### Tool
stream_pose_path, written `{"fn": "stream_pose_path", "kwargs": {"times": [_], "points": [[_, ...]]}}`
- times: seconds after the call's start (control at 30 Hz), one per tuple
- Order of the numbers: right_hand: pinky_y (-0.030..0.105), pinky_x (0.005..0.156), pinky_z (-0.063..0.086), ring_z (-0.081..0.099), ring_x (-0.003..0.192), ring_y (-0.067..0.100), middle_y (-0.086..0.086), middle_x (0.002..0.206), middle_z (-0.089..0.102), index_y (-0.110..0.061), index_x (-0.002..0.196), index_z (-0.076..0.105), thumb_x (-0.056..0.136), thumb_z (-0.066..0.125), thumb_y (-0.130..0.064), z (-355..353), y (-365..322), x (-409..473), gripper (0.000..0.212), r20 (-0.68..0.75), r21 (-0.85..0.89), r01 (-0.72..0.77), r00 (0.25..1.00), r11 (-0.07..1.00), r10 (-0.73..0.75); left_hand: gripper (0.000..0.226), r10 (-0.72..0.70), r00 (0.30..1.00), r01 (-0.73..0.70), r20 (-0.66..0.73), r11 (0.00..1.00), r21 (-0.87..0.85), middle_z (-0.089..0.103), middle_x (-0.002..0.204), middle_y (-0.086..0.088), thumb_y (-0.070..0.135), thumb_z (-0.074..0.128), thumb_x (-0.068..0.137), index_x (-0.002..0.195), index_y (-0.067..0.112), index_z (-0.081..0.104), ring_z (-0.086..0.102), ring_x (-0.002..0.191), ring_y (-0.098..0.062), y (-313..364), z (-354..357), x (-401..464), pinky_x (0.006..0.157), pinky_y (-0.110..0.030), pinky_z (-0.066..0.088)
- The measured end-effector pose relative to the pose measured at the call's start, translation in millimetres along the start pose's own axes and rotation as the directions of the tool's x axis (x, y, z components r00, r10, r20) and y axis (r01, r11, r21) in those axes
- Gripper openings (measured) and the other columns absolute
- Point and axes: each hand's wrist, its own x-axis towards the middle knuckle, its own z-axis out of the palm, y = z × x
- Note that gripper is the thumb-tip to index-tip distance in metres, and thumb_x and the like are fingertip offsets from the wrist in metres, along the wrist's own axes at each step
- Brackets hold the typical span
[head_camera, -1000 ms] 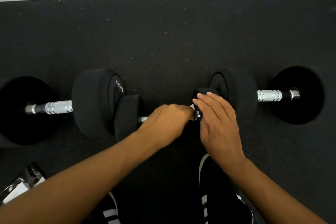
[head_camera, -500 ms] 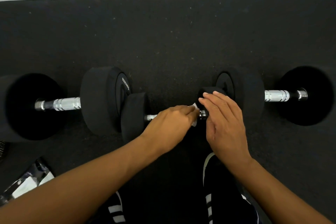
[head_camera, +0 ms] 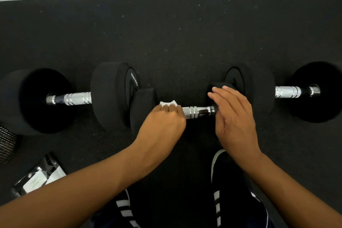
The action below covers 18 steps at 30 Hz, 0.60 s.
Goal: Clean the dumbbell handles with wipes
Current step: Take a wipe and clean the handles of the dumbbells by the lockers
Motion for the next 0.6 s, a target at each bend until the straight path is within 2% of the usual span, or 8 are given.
{"fn": "stream_pose_path", "kwargs": {"times": [0.17, 0.27, 0.33, 0.37, 0.4, 0.47, 0.53, 0.6], "points": [[0.045, 0.115, 0.04, 0.05, 0.137, 0.027, 0.01, 0.139, 0.062, -0.004, 0.132, 0.064, 0.096, 0.043, -0.005, -2, 0, -2, 0.042, 0.023, 0.024, -0.008, 1.0, 1.0, 0.007, 0.046, 0.136, 0.987, -0.154, -0.089, 0.957, -0.244, 0.06, 0.132, -0.008, 0.005, 0.05, 0.095, 0.141, 0.011, 0.048, 0.062, 0.113, -0.025, 1, 6, -1, 0.083, -0.038, 0.056], [0.047, 0.115, 0.041, 0.046, 0.14, 0.025, 0.01, 0.14, 0.061, -0.005, 0.133, 0.063, 0.098, 0.044, -0.006, -8, -2, -1, 0.04, 0.069, 0.079, -0.039, 0.997, 0.996, 0.034, 0.046, 0.111, 0.973, -0.201, -0.202, 0.836, -0.51, 0.072, 0.112, 0.001, -0.003, 0.057, 0.091, 0.134, 0.014, 0.062, 0.069, 0.097, -0.008, -1, 9, -13, 0.079, -0.024, 0.057], [0.043, 0.116, 0.041, 0.046, 0.141, 0.021, 0.007, 0.139, 0.061, -0.006, 0.133, 0.063, 0.099, 0.048, -0.002, -16, -9, -1, 0.037, 0.079, 0.176, -0.073, 0.995, 0.982, 0.06, 0.041, -0.093, 0.982, -0.067, -0.165, 0.645, -0.761, 0.066, 0.078, 0.016, -0.004, 0.057, 0.093, 0.127, 0.017, 0.069, 0.063, 0.072, 0.01, 0, 6, -25, 0.066, -0.007, 0.047], [0.04, 0.116, 0.04, 0.046, 0.141, 0.018, 0.005, 0.139, 0.061, -0.006, 0.133, 0.063, 0.099, 0.051, -0.003, -21, -16, -3, 0.037, 0.081, 0.233, -0.09, 0.994, 0.968, 0.073, 0.039, -0.199, 0.973, 0.003, -0.119, 0.527, -0.85, 0.063, 0.07, 0.017, 0.0, 0.057, 0.096, 0.125, 0.022, 0.071, 0.06, 0.063, 0.009, -1, 4, -30, 0.059, -0.008, 0.045], [0.035, 0.117, 0.04, 0.046, 0.141, 0.015, 0.002, 0.139, 0.061, -0.009, 0.134, 0.063, 0.099, 0.053, -0.006, -26, -25, -4, 0.036, 0.091, 0.297, -0.114, 0.992, 0.948, 0.091, 0.037, -0.277, 0.959, 0.055, -0.057, 0.383, -0.922, 0.067, 0.073, 0.014, 0.004, 0.057, 0.098, 0.123, 0.028, 0.071, 0.063, 0.065, 0.004, -3, 0, -34, 0.06, -0.012, 0.049], [0.026, 0.114, 0.04, 0.047, 0.139, 0.007, -0.007, 0.143, 0.058, -0.018, 0.14, 0.057, 0.098, 0.054, -0.024, -37, -46, -6, 0.043, 0.191, 0.479, -0.229, 0.969, 0.847, 0.154, 0.031, -0.328, 0.939, 0.112, 0.1, 0.019, -0.993, 0.075, 0.1, 0.006, 0.008, 0.056, 0.101, 0.121, 0.027, 0.07, 0.073, 0.091, -0.011, -7, -9, -41, 0.076, -0.035, 0.062], [0.024, 0.109, 0.045, 0.052, 0.135, 0.005, -0.013, 0.143, 0.057, -0.027, 0.148, 0.048, 0.091, 0.058, -0.04, -45, -62, -5, 0.059, 0.417, 0.685, -0.445, 0.889, 0.576, 0.191, 0.027, -0.285, 0.932, 0.133, 0.225, -0.308, -0.942, 0.073, 0.116, -0.003, 0.007, 0.054, 0.102, 0.122, 0.019, 0.067, 0.072, 0.107, -0.021, -12, -16, -47, 0.085, -0.042, 0.061], [0.028, 0.102, 0.053, 0.059, 0.129, 0.011, -0.01, 0.138, 0.062, -0.031, 0.149, 0.043, 0.084, 0.065, -0.042, -47, -69, -2, 0.07, 0.592, 0.755, -0.61, 0.792, 0.243, 0.149, 0.027, -0.248, 0.928, 0.133, 0.279, -0.48, -0.867, 0.071, 0.123, -0.009, 0.008, 0.052, 0.102, 0.125, 0.015, 0.065, 0.07, 0.111, -0.025, -16, -20, -52, 0.085, -0.038, 0.059]]}}
